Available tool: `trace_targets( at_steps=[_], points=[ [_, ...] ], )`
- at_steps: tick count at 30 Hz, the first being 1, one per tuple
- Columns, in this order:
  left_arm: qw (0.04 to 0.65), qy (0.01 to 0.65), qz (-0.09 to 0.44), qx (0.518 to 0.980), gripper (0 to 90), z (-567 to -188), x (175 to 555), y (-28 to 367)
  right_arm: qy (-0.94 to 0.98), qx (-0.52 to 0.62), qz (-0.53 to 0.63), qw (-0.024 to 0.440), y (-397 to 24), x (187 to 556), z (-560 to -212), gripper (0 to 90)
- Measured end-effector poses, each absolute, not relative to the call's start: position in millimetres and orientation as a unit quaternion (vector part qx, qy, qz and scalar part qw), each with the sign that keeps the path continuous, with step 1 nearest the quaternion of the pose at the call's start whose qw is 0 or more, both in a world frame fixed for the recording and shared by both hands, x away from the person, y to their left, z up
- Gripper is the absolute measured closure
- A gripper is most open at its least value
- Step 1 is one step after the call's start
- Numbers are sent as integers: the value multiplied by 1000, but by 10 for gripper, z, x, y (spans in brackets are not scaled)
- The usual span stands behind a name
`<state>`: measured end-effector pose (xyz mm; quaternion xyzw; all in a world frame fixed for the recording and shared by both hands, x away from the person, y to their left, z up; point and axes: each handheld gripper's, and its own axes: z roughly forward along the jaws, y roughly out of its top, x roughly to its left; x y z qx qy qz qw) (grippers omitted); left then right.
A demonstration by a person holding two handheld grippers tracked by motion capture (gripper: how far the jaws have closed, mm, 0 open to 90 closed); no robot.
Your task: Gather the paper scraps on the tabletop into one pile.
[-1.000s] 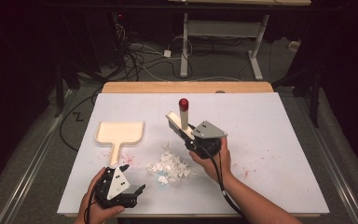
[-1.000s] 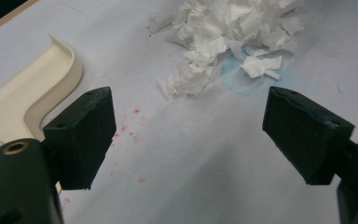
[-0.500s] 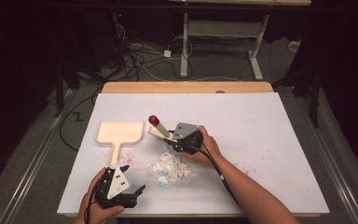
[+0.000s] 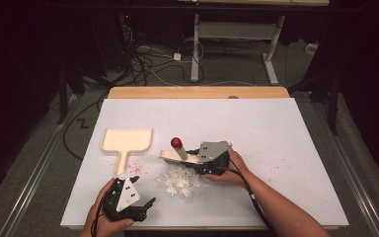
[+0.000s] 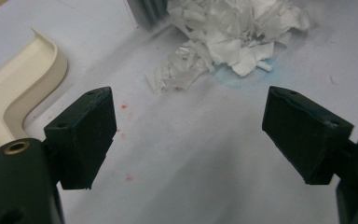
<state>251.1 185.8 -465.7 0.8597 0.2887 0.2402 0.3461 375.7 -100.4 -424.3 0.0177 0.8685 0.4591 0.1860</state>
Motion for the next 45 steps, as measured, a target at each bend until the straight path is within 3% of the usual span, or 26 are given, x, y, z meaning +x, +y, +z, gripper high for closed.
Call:
trace_targets(
  at_steps=[6,12,20,32,38,45],
  points=[
    [342,288,240,862,168,-4667,2511,1847,858,62,459,221,-1193,3739,-4074,678],
    [341,290,241,861,168,-4666,2513,1850,863,80,453,207,-1625,3557,-3888,678],
    [336,284,241,866,168,-4666,2514,1796,879,125,429,169,-2181,3243,-3993,678],
    [340,283,240,864,168,-4663,2530,1802,897,101,410,129,-1840,3093,-4180,678],
    [342,285,243,862,168,-4652,2516,1835,893,96,415,145,-1605,3107,-4200,678],
    [340,286,246,862,167,-4645,2505,1853,881,101,442,135,-1779,3052,-4073,678]
  ],
)
